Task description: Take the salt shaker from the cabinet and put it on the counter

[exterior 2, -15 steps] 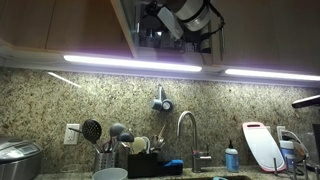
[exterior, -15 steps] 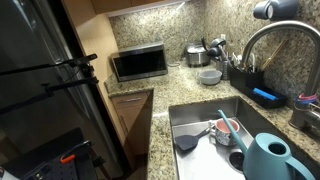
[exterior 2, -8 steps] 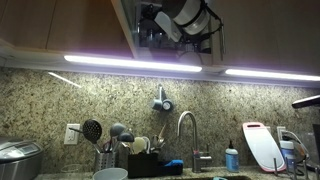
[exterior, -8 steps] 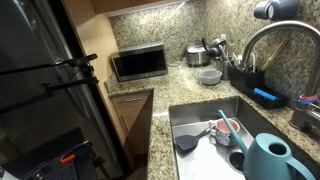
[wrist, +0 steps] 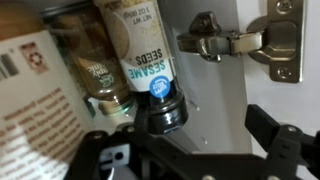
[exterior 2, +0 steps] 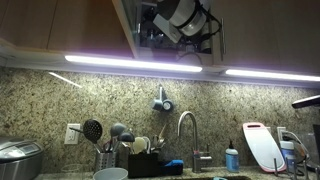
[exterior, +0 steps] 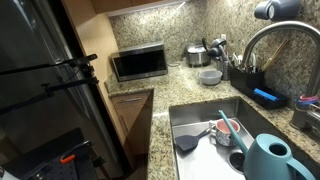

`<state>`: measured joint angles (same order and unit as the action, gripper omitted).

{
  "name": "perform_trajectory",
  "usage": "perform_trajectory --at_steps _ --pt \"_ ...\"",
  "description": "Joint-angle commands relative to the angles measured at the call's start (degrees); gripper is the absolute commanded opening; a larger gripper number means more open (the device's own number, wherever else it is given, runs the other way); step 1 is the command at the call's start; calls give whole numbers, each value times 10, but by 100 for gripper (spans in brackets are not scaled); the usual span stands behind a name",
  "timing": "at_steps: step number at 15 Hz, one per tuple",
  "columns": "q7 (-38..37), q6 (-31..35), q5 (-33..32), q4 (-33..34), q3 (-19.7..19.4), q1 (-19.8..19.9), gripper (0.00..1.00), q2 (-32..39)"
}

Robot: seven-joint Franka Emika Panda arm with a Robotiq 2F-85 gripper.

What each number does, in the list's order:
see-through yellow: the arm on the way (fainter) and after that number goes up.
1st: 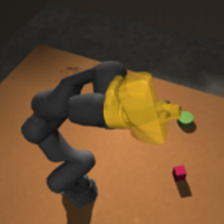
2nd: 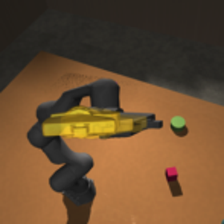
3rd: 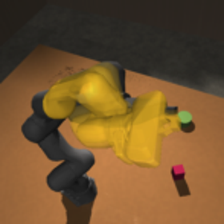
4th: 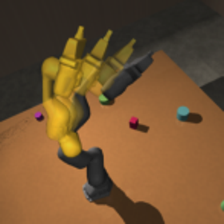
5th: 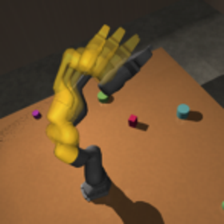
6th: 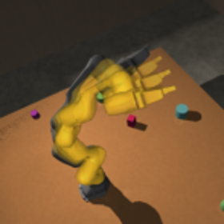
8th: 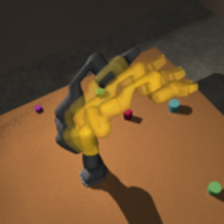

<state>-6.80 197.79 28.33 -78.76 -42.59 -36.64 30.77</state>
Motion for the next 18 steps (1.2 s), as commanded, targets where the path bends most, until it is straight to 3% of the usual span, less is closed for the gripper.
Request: perform_trajectory --at_steps 1,3,5,13,14,15,16,18 --pt "-12 4 46 26 -64 -27 100 51" --pt "-11 4 66 15 -88 -44 100 66" --pt "-8 4 74 7 -100 -54 72 74" --pt "-11 2 95 -9 -132 -81 13 86" --pt "-12 2 97 -10 -137 -85 15 86" --pt "-11 2 97 -13 -140 -91 49 83" --pt "-11 2 98 -14 -146 -96 45 83" --pt "-11 2 94 -15 -144 -101 53 78"
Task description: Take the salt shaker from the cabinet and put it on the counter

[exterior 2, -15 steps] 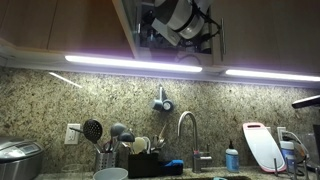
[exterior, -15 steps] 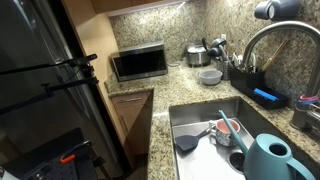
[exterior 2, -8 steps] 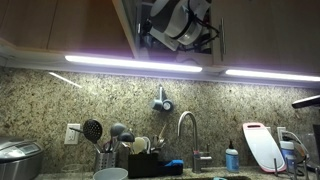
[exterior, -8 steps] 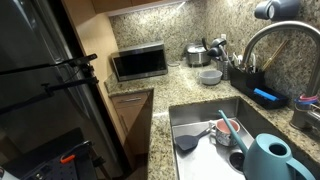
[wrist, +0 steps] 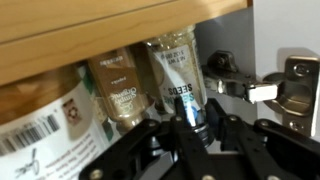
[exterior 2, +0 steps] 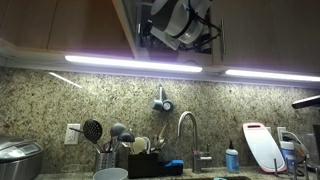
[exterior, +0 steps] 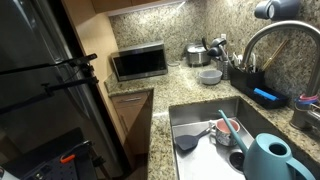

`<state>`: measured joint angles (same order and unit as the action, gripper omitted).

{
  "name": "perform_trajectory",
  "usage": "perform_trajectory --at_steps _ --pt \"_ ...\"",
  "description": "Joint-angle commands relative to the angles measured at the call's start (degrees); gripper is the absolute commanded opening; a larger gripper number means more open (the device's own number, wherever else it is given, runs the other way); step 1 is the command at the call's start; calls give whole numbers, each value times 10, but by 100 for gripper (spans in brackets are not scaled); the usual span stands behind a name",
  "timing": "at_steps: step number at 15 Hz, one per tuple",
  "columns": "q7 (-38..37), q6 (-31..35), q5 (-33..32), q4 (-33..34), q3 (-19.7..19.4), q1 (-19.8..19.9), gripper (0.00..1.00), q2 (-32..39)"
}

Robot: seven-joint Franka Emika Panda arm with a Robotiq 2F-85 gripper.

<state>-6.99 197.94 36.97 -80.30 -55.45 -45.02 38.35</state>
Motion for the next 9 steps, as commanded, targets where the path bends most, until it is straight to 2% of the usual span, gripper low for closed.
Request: perform_trajectory --at_steps 1,6,9 --pt "-5 0 4 -4 -14 -21 62 -2" --pt "-10 0 8 2 -18 -24 98 4" --pt "-15 0 17 8 -26 -26 100 9"
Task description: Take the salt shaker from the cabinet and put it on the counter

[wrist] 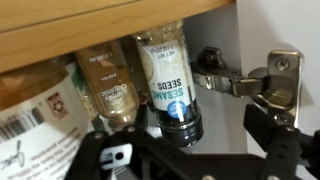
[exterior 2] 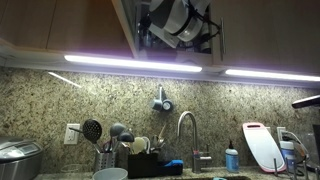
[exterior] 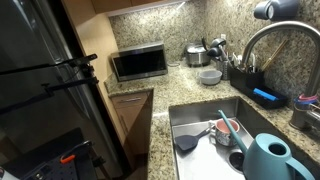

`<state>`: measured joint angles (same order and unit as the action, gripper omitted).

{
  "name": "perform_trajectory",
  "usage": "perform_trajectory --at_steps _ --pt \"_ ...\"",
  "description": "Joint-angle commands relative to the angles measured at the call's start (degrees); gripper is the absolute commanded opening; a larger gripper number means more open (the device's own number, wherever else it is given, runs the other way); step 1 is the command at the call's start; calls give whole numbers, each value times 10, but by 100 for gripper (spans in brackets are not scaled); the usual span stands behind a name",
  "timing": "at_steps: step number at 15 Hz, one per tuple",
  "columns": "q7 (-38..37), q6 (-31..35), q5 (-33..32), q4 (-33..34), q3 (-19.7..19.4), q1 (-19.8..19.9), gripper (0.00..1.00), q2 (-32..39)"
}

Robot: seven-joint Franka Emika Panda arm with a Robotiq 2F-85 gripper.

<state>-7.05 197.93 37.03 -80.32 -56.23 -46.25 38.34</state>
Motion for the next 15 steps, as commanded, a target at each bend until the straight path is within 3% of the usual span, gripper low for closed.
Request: perform_trajectory --at_steps 1,5,15 --pt "-15 0 18 10 -18 -14 100 9" --pt "-23 0 48 20 -35 -17 100 22" --pt "-14 0 181 1 -129 -76 100 75"
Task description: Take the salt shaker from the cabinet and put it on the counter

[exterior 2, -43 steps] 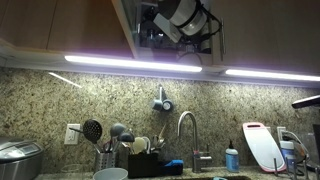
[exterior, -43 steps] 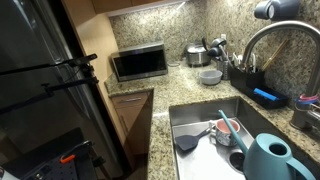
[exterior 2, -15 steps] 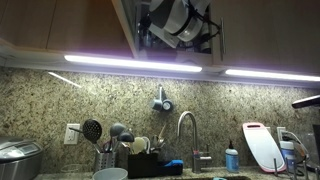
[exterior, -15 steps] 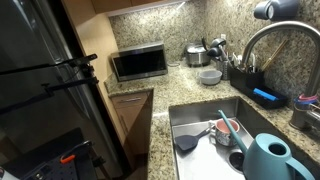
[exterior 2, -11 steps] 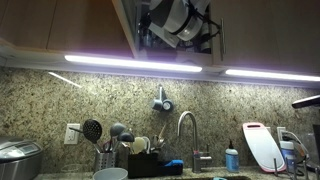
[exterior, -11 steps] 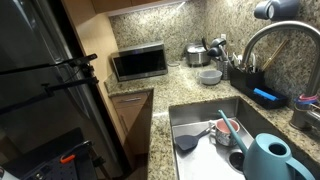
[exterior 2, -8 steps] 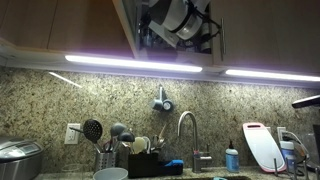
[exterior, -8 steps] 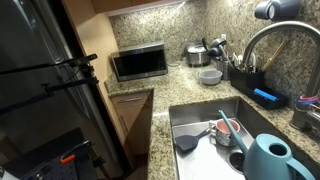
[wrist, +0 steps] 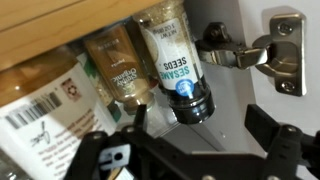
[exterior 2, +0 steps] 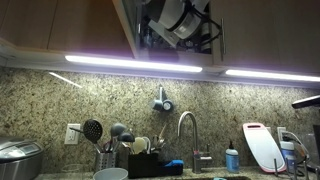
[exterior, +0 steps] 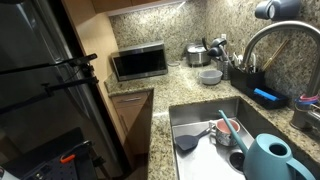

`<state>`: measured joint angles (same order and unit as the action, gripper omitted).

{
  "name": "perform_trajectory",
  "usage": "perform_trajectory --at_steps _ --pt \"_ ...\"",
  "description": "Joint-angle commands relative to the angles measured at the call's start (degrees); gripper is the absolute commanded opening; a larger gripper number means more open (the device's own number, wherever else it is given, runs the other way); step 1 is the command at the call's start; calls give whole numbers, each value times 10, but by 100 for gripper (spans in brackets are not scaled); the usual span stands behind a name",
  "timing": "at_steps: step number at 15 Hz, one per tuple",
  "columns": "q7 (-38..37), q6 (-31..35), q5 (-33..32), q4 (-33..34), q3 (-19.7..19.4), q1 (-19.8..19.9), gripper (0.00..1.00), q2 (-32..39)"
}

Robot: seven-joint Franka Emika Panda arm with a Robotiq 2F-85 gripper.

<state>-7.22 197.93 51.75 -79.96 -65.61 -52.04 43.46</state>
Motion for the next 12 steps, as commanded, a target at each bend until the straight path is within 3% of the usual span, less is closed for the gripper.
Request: perform_trajectory --at_steps 1,3,4,12 --pt "-11 0 43 -4 -38 -21 100 26" --pt "-9 0 48 -2 -31 -20 100 25" --pt "-4 -15 29 17 -19 1 100 2" --pt "-25 -49 44 62 -58 35 100 1"
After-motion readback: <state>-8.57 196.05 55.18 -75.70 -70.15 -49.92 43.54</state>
